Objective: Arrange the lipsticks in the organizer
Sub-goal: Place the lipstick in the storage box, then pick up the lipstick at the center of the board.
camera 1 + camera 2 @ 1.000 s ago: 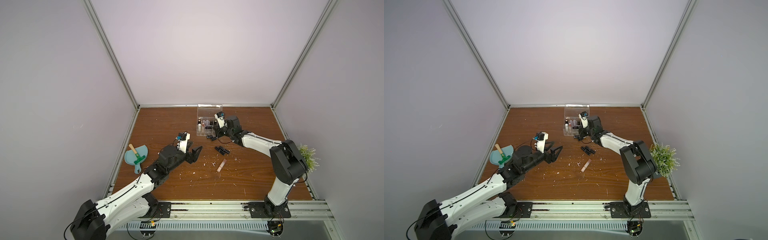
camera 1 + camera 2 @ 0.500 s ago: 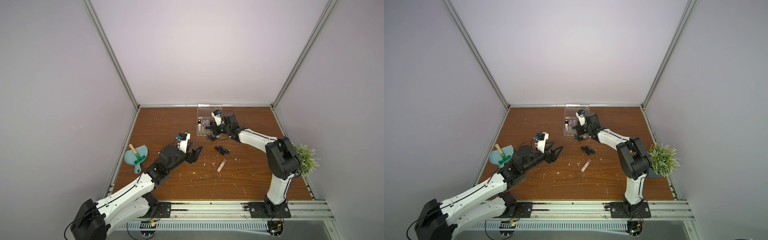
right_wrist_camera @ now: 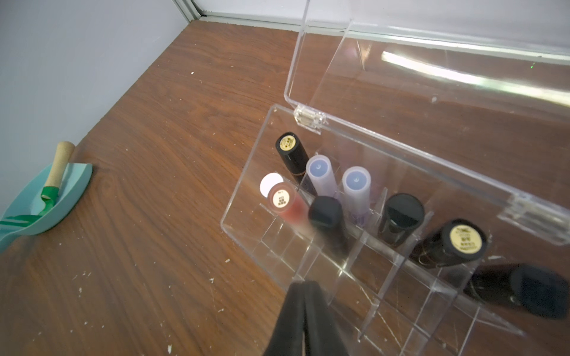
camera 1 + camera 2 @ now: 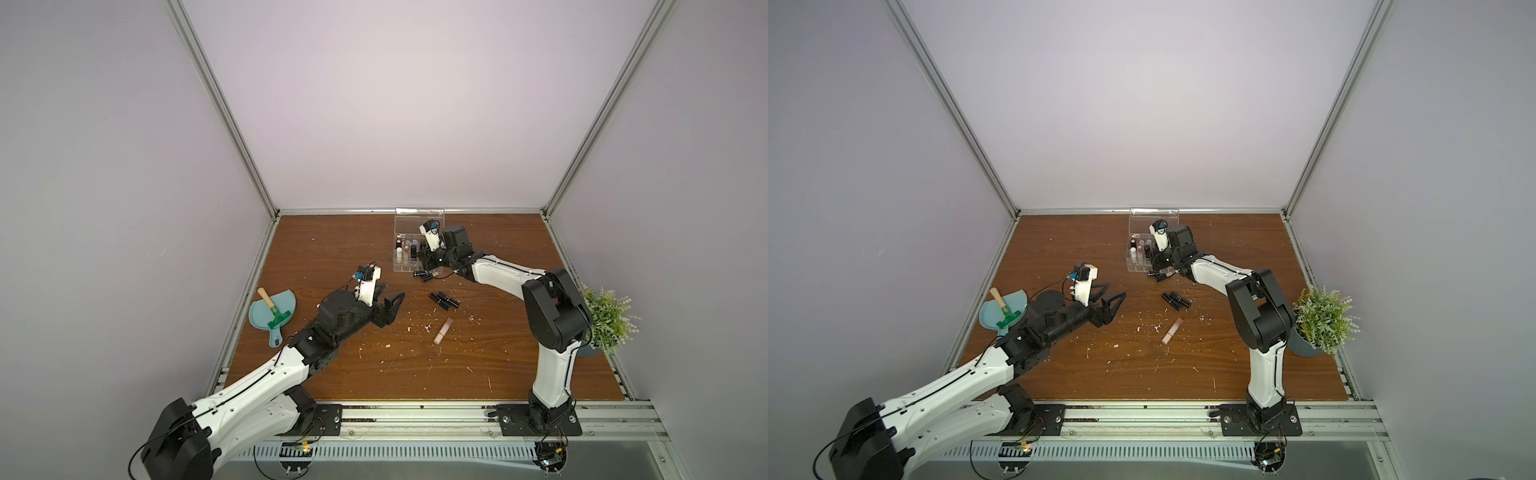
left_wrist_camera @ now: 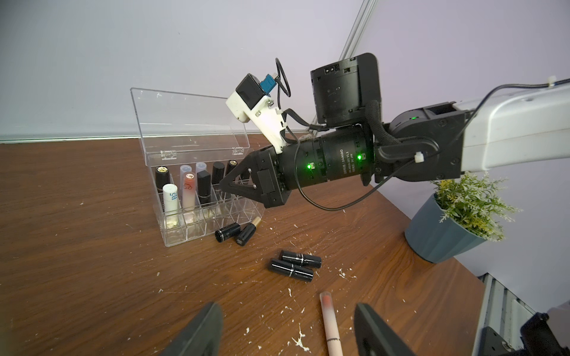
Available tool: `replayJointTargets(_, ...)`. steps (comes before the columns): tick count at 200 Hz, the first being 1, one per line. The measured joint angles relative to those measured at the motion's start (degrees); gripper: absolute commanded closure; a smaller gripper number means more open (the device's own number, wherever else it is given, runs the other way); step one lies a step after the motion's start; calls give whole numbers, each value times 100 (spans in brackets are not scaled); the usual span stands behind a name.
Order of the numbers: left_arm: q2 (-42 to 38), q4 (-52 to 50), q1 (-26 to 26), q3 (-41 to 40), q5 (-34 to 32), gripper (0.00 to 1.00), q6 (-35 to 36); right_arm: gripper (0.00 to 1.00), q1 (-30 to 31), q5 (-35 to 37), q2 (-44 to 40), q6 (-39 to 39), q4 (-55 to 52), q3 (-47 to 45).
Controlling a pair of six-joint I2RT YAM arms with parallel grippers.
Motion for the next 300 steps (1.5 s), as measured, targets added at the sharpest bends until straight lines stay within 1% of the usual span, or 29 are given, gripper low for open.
replayJointTargets(22, -2, 0, 0, 0, 0, 28, 2, 88, 0, 13, -122, 2, 46, -138)
replayJointTargets(42, 0, 0, 0, 0, 2, 28, 0, 87, 0, 50, -448, 2, 79, -435)
replayJointTargets(63, 153, -17, 0, 61, 81, 29, 7, 81, -9, 173, -977, -2, 66, -767)
replayJointTargets(77, 553, -142, 0, 302, 168, 29, 42, 72, -48, 243, -1351, -2, 31, -885)
replayJointTargets(92, 1182, -361, -2, 702, 317, 30, 96, 64, -118, 313, -1753, 0, 28, -990)
replayJointTargets(109, 1834, -708, -122, 1156, 341, 30, 227, 61, -282, 365, -2264, -4, 31, -1189)
replayJointTargets(132, 2688, -1322, -599, 1825, 258, 32, 490, 59, -638, 459, -2881, 24, 26, -1521)
replayJointTargets(146, 3095, -1626, -835, 2151, 238, 32, 610, 58, -909, 457, -3132, 59, 22, -1709)
replayJointTargets(161, 3445, -1947, -1019, 2413, 195, 33, 704, 54, -1220, 450, -3311, 120, -17, -1893)
replayJointTargets(199, 4317, -2715, -1338, 3060, 11, 33, 846, 52, -1847, 389, -3633, 321, -166, -2262)
replayJointTargets(233, 5047, -3145, -1572, 3534, -170, 35, 918, 53, -1996, 232, -3797, 415, -221, -2341)
replayJointTargets(270, 5294, -3436, -1661, 3753, -260, 36, 946, 53, -2085, 79, -3952, 457, -227, -2347)
replayJointTargets(300, 5403, -3501, -1698, 3945, -260, 39, 951, 54, -2184, -13, -4039, 485, -223, -2363)
